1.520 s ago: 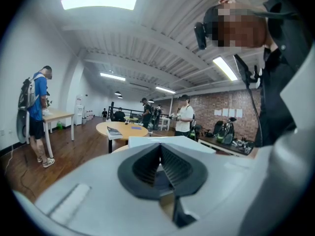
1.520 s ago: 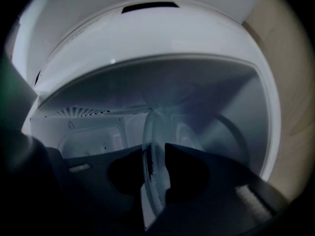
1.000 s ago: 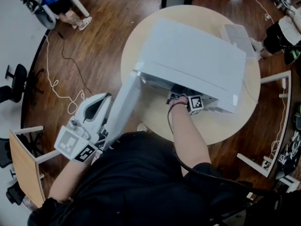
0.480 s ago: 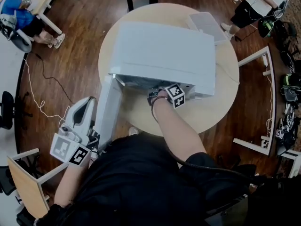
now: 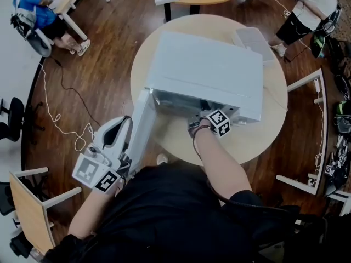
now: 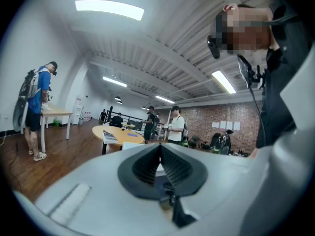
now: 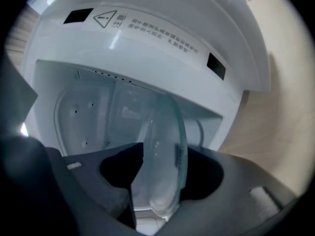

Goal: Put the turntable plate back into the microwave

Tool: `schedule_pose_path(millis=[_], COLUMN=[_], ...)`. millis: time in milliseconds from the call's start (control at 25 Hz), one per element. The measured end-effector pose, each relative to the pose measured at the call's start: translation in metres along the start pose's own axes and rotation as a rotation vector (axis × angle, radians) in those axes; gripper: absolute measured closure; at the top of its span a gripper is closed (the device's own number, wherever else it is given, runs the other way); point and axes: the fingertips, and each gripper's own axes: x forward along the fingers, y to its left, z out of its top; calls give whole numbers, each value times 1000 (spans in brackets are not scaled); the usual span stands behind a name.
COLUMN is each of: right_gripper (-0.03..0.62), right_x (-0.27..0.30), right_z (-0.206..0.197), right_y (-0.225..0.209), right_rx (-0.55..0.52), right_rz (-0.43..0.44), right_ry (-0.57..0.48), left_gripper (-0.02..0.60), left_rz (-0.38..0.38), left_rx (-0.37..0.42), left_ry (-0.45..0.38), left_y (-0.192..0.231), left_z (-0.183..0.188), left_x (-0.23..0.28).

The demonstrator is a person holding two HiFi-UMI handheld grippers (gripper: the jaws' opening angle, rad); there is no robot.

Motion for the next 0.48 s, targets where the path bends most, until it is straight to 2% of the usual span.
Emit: schedule_pose_path(millis=[200,480], right_gripper=[378,378], right_x=[-2,-4], right_z=[-2,-12], right_y=[-8,-13], right_rx=[-31,-188], right_rz=[-35,-151], right_ry=[53,181], left_gripper=[575,575], left_rz=[10,47], left_rx=[-8,-10], left_ry=[-12,-30], left_y=[-4,0], left_z=[-4,-5], left_x=[-3,-10])
